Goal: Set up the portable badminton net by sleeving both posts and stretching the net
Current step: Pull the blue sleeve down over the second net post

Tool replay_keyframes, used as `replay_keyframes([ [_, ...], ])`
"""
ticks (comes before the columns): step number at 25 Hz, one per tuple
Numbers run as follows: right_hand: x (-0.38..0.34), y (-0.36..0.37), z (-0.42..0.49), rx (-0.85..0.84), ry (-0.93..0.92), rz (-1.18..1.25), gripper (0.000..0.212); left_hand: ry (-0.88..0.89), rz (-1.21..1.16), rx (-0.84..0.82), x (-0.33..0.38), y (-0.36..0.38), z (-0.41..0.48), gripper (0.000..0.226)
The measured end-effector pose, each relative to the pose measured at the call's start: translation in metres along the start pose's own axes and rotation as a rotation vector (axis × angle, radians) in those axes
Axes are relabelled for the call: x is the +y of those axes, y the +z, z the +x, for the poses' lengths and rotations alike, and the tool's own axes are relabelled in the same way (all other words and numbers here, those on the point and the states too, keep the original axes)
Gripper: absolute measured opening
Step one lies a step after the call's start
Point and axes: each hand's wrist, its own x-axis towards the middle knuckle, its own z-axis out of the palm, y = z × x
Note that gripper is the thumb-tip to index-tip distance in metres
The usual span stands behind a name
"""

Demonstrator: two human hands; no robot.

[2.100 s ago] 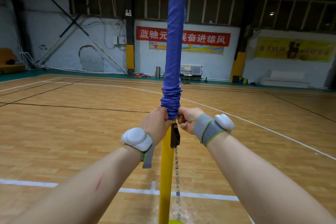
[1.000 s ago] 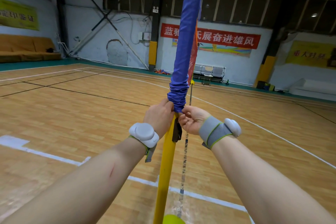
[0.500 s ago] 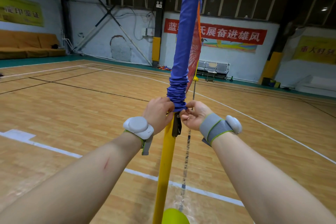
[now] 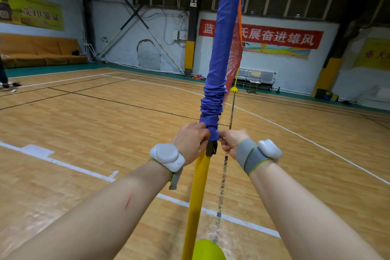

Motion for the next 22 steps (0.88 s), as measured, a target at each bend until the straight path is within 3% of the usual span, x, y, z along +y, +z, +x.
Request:
replay_keyframes([
  [5, 0.010, 0.002, 0.009, 0.135, -0.134, -0.476, 0.009, -0.051, -0.061, -0.023, -0.003, 0.009, -0.006, 0.014],
  [9, 0.026, 0.000, 0.010, 0.063, -0.025, -0.546, 0.028, -0.066, -0.078, -0.067, -0.005, 0.018, -0.013, 0.012],
  [13, 0.033, -0.002, 0.005, 0.023, 0.005, -0.547, 0.030, -0.149, -0.171, -0.100, -0.010, 0.022, -0.020, 0.012],
  [18, 0.030, -0.004, 0.001, 0.039, -0.105, -0.287, 0.014, -0.472, -0.424, 0.014, -0.025, 0.021, -0.016, 0.019],
  [22, 0.016, 0.006, 0.001, -0.022, -0.184, -0.115, 0.026, -0.465, -0.618, -0.028, -0.029, 0.024, 0.003, 0.031],
])
